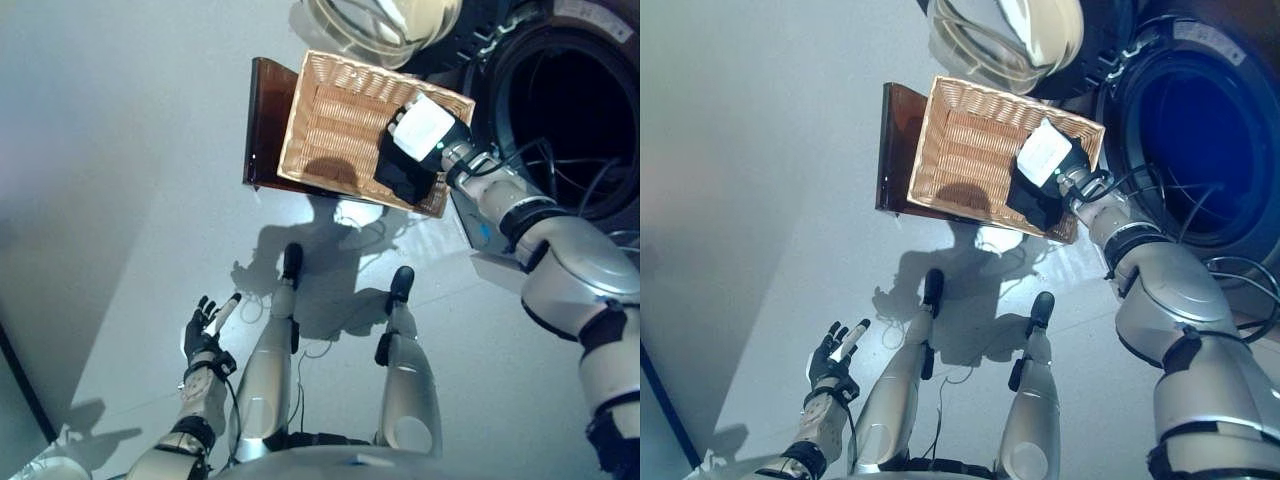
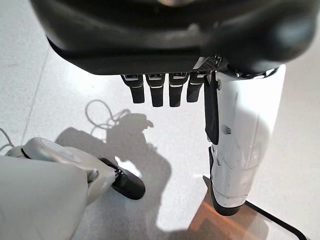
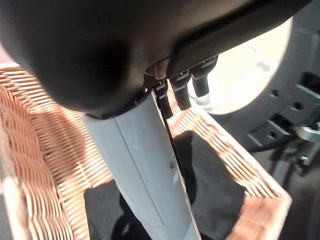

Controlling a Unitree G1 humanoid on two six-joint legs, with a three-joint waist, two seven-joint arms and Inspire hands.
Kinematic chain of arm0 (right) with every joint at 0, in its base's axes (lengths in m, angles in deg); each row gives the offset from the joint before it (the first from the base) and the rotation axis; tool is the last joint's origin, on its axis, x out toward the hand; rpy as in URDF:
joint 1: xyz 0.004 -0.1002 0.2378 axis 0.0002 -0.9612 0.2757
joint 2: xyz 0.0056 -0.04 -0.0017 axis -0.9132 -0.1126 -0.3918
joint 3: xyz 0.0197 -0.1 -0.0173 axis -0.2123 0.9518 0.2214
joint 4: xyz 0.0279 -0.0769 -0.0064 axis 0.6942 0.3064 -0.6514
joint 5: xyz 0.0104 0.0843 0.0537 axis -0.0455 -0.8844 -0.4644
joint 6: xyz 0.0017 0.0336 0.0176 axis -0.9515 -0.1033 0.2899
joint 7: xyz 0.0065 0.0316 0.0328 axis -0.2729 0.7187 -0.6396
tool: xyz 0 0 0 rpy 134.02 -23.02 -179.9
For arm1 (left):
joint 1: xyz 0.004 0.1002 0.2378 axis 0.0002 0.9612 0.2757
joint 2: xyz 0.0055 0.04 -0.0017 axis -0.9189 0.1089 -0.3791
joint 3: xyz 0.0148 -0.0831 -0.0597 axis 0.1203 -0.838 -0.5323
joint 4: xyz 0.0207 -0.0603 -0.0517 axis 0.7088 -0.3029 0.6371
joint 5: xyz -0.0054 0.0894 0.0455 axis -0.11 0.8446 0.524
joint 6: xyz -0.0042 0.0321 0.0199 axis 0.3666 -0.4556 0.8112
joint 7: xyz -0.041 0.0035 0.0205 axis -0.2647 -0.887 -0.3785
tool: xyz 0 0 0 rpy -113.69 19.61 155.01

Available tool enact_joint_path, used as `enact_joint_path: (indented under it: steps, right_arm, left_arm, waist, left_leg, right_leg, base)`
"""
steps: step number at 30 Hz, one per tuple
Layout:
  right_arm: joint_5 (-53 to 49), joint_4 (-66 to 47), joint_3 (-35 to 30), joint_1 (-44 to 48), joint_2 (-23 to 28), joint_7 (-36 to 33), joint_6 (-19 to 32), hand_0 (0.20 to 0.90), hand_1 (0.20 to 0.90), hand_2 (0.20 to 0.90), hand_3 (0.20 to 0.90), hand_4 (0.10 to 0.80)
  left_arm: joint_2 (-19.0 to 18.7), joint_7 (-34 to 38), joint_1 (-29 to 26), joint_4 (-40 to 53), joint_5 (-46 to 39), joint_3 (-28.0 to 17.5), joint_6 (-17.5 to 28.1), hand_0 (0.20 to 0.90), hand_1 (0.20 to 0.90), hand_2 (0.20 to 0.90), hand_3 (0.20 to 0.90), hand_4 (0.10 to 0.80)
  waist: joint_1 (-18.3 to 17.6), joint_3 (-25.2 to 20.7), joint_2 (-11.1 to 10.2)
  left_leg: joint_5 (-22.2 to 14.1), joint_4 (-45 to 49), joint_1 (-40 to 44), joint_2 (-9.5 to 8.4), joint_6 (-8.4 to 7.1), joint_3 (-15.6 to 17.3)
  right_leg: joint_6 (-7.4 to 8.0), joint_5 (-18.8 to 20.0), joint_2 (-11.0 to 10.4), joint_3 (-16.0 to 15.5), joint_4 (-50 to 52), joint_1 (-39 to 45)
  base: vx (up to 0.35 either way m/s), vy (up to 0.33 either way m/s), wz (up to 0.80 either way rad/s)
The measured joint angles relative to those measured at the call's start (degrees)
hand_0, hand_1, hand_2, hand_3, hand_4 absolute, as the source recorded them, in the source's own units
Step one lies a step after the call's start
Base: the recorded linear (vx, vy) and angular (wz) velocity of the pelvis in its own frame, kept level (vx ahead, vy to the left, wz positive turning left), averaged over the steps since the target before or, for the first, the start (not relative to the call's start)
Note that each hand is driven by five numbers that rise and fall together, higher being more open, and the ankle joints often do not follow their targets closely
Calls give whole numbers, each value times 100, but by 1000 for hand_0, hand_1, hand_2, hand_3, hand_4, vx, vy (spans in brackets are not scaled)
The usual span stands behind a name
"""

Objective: Pick up the clothes and place them into the washing machine

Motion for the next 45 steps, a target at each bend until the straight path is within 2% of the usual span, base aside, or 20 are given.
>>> enact_joint_path:
  steps: [15, 22, 45]
  right_arm:
    - [-281, -93, -168, 169, -505, -16, -126, 900, 900, 900, 900, 800]
    - [-288, 75, -263, 167, -561, -34, -124, 900, 900, 900, 900, 800]
    - [-296, 448, -334, 50, 11, -14, -131, 900, 900, 900, 900, 800]
  left_arm:
    - [-5, 28, -72, 10, -3, 3, 5, 900, 900, 900, 900, 800]
    - [-7, 31, -69, 88, -5, 5, 7, 900, 900, 900, 900, 800]
    - [-13, -67, -27, 1059, -183, 229, 119, 900, 900, 900, 900, 800]
  waist:
    - [8, 6, 0]
    - [29, 7, 2]
    - [160, 112, 227]
  left_leg:
    - [5, 0, -35, 10, -36, -17]
    - [5, 0, -39, 14, -40, -23]
    - [83, 1, -656, 53, -57, 39]
  right_leg:
    - [-6, -6, 11, -19, 1, -9]
    - [-7, -7, 13, -20, 3, -12]
    - [-22, -15, 44, 89, 163, -765]
  base:
    - [1, 1, 1]
    - [0, 0, 0]
    - [-6, -1, -1]
